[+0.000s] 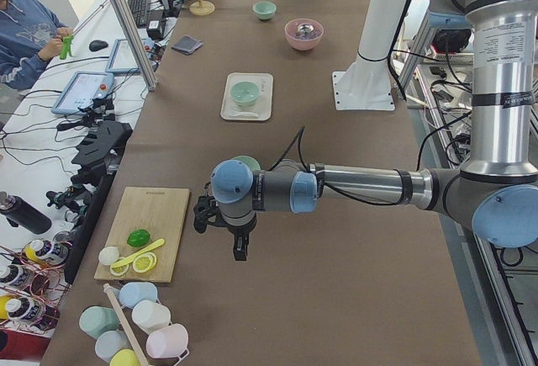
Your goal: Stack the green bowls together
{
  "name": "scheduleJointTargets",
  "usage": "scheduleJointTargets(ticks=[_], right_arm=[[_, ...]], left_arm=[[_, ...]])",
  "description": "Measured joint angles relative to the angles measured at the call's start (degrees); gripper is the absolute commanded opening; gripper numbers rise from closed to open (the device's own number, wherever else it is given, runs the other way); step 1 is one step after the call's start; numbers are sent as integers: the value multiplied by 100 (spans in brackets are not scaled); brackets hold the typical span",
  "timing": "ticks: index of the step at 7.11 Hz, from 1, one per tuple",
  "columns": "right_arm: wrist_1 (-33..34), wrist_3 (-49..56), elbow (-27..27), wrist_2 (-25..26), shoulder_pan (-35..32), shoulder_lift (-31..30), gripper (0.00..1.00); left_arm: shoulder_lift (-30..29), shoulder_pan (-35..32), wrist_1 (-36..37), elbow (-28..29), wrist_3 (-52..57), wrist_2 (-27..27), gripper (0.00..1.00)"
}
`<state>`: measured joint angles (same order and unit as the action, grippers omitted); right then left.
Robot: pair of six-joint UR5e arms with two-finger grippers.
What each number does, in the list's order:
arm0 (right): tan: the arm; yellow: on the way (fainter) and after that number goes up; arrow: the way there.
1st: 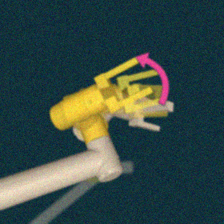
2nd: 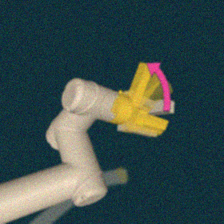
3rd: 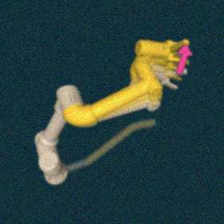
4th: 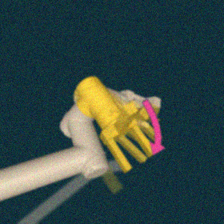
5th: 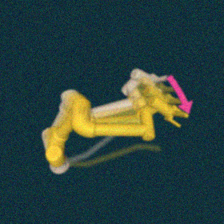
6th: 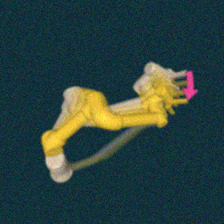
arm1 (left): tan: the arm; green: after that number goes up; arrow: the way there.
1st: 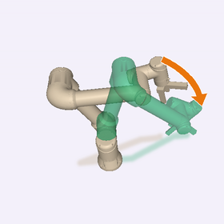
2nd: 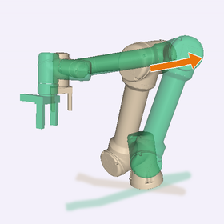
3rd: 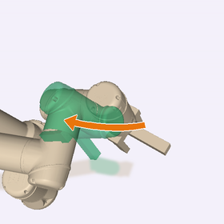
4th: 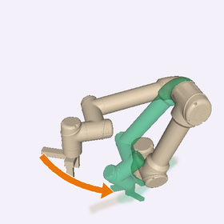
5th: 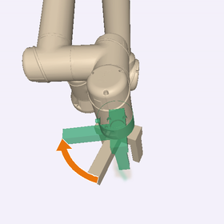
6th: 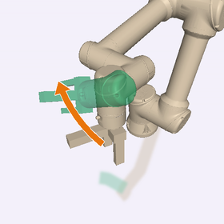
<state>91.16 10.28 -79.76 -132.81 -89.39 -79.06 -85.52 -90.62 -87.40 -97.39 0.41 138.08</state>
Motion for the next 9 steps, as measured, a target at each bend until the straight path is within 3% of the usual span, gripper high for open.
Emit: scheduleJointTargets(ticks=[9], right_arm=[[-16, -9, 22, -51, 0, 8, 100]], left_arm=[[26, -8, -296, -73, -21, 15, 98]])
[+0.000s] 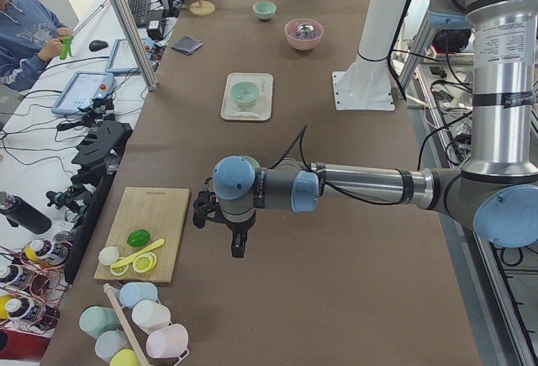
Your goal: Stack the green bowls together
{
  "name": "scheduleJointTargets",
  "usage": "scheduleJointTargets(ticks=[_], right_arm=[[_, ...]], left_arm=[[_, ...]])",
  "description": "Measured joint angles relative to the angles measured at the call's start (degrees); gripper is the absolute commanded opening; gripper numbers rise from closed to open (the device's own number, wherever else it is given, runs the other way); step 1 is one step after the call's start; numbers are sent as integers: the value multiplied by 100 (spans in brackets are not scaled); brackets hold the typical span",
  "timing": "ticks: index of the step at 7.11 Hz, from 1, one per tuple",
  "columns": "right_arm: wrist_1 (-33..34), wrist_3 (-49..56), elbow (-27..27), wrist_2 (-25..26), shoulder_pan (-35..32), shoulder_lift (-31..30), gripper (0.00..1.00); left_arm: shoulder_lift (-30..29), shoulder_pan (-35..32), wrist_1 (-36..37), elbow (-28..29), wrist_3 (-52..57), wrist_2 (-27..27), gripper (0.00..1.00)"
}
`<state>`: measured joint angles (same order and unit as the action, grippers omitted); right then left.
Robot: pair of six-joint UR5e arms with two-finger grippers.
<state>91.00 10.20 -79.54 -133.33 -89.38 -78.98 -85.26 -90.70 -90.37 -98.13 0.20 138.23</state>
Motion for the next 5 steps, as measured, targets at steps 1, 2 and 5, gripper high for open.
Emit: scheduleJointTargets(ticks=[1, 2, 5], right_arm=[[-2, 0, 0, 0, 0, -2, 100], [-3, 0, 0, 0, 0, -3, 100], [-3, 0, 0, -6, 0, -9, 100]], left_arm=[[-3, 0, -115, -9, -141, 2, 97], [-6, 3, -222, -22, -344, 11, 97], [-26, 11, -448, -17, -691, 303, 97]])
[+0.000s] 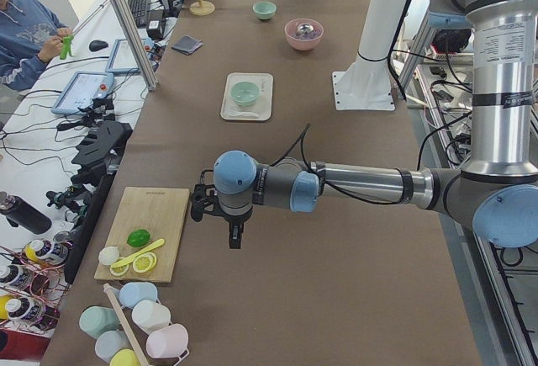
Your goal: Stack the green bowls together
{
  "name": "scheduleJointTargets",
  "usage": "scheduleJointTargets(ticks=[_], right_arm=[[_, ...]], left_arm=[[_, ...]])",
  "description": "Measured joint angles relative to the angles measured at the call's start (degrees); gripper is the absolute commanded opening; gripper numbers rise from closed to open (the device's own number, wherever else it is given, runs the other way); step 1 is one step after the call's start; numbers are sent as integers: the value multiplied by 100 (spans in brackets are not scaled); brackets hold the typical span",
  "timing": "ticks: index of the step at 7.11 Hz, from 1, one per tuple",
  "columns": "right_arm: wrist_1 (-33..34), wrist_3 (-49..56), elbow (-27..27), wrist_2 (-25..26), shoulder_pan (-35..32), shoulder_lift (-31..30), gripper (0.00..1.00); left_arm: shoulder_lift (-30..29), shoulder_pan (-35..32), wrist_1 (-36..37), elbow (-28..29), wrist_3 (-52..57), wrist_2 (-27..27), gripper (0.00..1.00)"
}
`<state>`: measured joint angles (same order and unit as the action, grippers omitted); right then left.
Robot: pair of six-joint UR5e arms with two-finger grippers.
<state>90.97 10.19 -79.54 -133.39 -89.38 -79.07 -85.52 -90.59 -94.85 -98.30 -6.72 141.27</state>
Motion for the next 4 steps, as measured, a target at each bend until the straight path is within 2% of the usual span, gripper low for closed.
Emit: scheduleJointTargets(ticks=[4], right_arm=[[-19, 6, -68, 24, 0, -19, 100]], left_arm=[[2, 5, -54, -69, 12, 52, 98]])
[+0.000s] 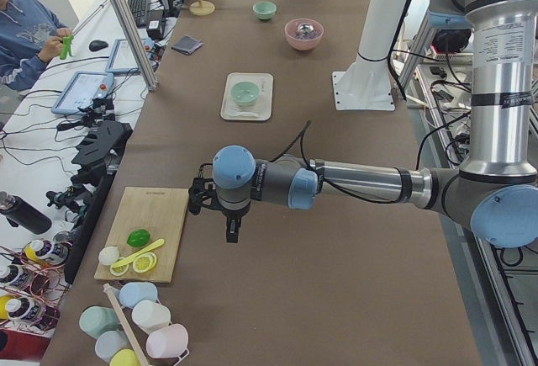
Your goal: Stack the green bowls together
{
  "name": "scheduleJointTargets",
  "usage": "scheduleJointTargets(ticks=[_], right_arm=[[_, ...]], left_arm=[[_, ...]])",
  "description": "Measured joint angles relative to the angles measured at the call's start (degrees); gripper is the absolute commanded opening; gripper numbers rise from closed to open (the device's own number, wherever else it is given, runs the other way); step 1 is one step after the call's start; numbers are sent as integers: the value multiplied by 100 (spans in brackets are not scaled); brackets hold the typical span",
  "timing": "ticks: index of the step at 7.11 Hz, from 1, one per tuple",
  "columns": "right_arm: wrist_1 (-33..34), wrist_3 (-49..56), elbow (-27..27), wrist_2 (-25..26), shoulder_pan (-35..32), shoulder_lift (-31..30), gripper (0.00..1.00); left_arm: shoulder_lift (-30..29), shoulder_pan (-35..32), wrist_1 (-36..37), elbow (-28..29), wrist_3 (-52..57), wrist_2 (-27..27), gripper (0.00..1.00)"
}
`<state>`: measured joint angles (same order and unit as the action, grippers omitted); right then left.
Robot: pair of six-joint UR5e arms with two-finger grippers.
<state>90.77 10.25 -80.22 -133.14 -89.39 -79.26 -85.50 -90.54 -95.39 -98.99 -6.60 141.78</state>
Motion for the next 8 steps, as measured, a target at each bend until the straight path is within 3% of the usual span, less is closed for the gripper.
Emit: scheduleJointTargets(ticks=[6, 8], right_arm=[[-116, -132, -289, -107, 13, -182, 100], [-200, -239, -295, -367, 24, -214, 100]], left_arm=[[151, -6, -4, -28, -60, -62, 98], [136, 5, 2, -38, -79, -71, 98]])
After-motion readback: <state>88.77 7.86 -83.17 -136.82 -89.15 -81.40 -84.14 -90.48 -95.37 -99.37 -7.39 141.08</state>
